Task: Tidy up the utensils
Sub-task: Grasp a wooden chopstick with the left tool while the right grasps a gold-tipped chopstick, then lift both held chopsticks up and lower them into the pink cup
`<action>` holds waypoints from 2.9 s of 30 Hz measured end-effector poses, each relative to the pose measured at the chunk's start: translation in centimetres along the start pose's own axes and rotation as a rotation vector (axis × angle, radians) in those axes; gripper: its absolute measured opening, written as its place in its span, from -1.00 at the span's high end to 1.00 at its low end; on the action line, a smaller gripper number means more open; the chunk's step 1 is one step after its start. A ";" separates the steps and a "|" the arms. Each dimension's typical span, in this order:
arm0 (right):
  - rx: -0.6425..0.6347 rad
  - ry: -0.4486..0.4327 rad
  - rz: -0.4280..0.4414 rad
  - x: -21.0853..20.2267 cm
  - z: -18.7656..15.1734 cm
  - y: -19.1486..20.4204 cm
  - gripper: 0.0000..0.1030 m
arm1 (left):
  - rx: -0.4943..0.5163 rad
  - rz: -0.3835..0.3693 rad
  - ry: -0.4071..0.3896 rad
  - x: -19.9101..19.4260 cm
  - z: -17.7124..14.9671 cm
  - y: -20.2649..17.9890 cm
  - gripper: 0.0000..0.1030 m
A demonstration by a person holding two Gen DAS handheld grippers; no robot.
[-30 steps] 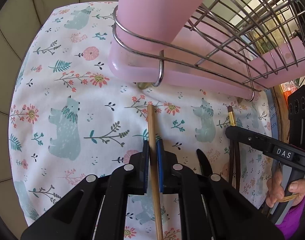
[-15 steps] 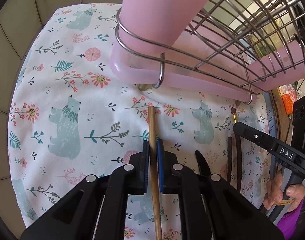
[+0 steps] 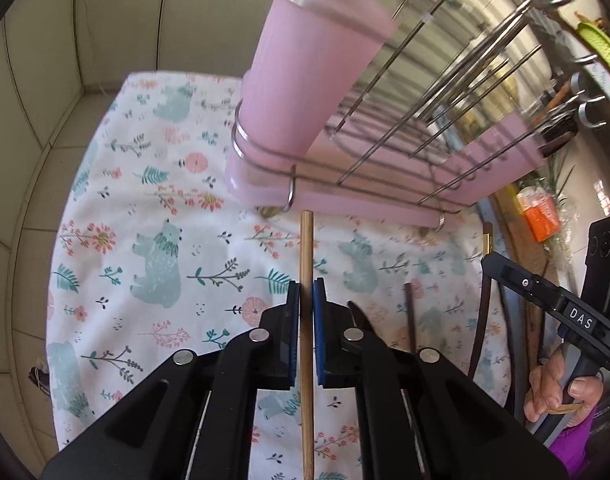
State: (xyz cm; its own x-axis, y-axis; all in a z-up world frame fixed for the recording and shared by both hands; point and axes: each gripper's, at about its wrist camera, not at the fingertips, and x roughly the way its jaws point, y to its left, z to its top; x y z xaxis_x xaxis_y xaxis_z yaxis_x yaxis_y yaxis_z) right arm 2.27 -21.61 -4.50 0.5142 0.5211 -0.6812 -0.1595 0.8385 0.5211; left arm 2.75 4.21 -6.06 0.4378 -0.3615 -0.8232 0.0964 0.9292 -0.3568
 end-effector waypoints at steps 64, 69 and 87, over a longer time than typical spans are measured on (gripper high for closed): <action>-0.202 -0.636 -0.180 -17.6 12.7 4.8 0.88 | 0.128 0.153 -0.648 -16.0 11.9 -5.5 0.89; -0.174 -0.534 -0.195 -14.6 13.0 3.7 0.88 | 0.122 0.157 -0.586 -13.9 12.4 -5.1 0.89; -0.122 -0.393 -0.215 -9.7 12.0 1.2 0.55 | 0.099 0.183 -0.519 -11.6 11.9 -4.0 0.58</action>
State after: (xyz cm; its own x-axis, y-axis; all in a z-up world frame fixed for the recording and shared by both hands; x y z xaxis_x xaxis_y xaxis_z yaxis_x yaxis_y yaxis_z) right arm 7.20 -27.61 8.94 0.8234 0.2530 -0.5080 -0.1003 0.9459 0.3085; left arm 7.95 5.62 10.18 0.8356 -0.1319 -0.5332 0.0503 0.9850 -0.1648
